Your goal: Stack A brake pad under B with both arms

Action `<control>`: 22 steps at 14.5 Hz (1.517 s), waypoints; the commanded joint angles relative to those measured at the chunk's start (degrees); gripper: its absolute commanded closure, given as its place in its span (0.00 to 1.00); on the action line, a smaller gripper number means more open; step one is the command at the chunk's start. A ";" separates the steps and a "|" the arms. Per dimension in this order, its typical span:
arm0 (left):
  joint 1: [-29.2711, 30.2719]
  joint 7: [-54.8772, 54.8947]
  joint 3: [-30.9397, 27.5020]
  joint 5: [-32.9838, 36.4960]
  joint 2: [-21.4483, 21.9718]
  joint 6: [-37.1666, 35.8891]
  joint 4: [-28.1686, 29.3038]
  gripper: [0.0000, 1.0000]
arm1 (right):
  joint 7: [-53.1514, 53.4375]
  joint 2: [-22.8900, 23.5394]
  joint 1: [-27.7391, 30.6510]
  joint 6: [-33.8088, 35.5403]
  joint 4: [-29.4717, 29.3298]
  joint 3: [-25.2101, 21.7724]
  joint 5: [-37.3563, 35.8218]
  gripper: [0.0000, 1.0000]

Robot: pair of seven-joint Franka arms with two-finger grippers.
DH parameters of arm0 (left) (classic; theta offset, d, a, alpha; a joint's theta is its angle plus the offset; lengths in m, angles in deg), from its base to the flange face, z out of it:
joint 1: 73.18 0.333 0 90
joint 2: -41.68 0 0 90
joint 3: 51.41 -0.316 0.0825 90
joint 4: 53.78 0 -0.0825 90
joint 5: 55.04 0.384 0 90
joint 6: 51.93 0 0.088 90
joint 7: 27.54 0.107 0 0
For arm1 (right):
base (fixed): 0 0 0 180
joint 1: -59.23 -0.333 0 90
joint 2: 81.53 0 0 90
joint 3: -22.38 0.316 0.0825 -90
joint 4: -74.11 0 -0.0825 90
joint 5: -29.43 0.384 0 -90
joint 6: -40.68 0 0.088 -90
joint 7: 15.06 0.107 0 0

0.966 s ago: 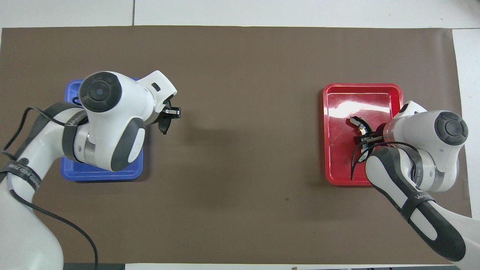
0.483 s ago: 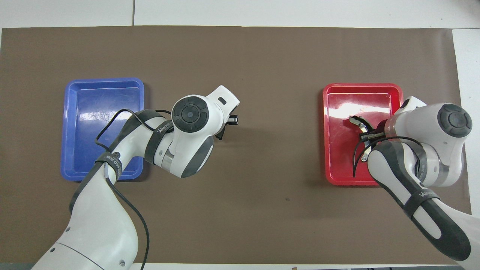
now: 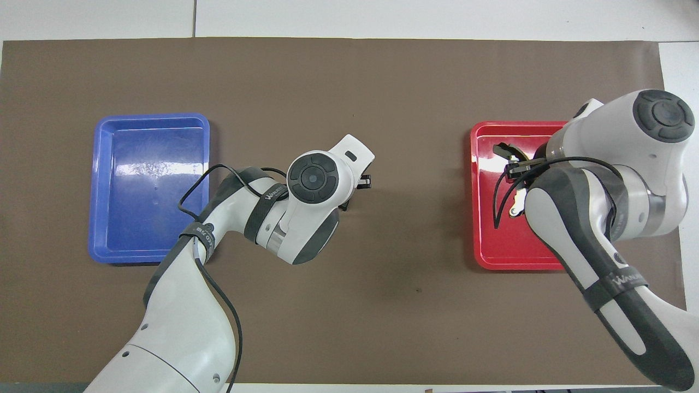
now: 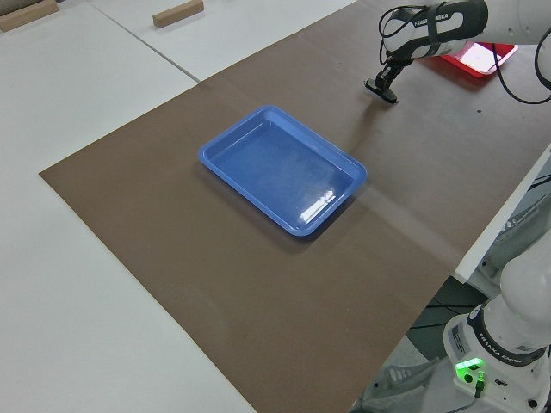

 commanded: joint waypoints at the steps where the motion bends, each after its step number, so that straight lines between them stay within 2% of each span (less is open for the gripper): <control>1: -1.60 -0.69 -1.08 -0.90 -0.41 -0.05 -0.35 0.50 | 3.17 2.15 -2.61 0.67 -3.16 0.28 0.84 1.00; 2: -1.52 -0.69 -1.08 -0.90 -0.32 -0.58 -0.35 0.48 | 4.75 2.41 -3.93 0.49 -3.69 0.28 0.84 1.00; 3: -1.52 -0.78 -1.16 -0.90 -0.23 -1.28 -0.44 0.41 | 5.55 2.50 -4.20 0.40 -3.95 0.28 0.84 1.00; 5: -0.99 -0.78 -1.51 -0.90 0.64 -2.33 -0.44 0.01 | 5.64 2.76 -4.47 0.05 -3.96 0.28 0.84 1.00; 7: 0.84 -0.08 -1.95 -0.81 3.80 -6.27 -0.61 0.01 | 5.90 2.85 -5.78 -0.74 -4.04 0.28 0.84 1.00; 9: 5.23 1.75 -1.87 -0.55 8.10 -12.15 -0.53 0.01 | 9.40 3.03 -8.24 -0.39 -5.18 0.28 1.02 1.00; 13: 16.47 21.14 -1.87 -0.55 14.34 -22.79 -1.23 0.01 | 16.79 11.18 -14.12 3.03 -15.53 0.28 2.07 1.00; 15: 21.66 29.32 -1.87 -0.55 16.81 -26.49 -1.32 0.01 | 18.82 14.44 -17.02 2.69 -18.27 0.28 2.07 1.00; 19: 30.54 40.68 -1.96 -0.29 21.82 -38.69 -4.12 0.01 | 25.05 18.75 -22.21 -2.48 -20.04 0.28 2.07 1.00; 22: 34.33 45.18 -1.96 1.46 26.13 -44.51 -4.22 0.01 | 26.38 20.17 -24.59 -6.09 -19.69 0.28 2.07 1.00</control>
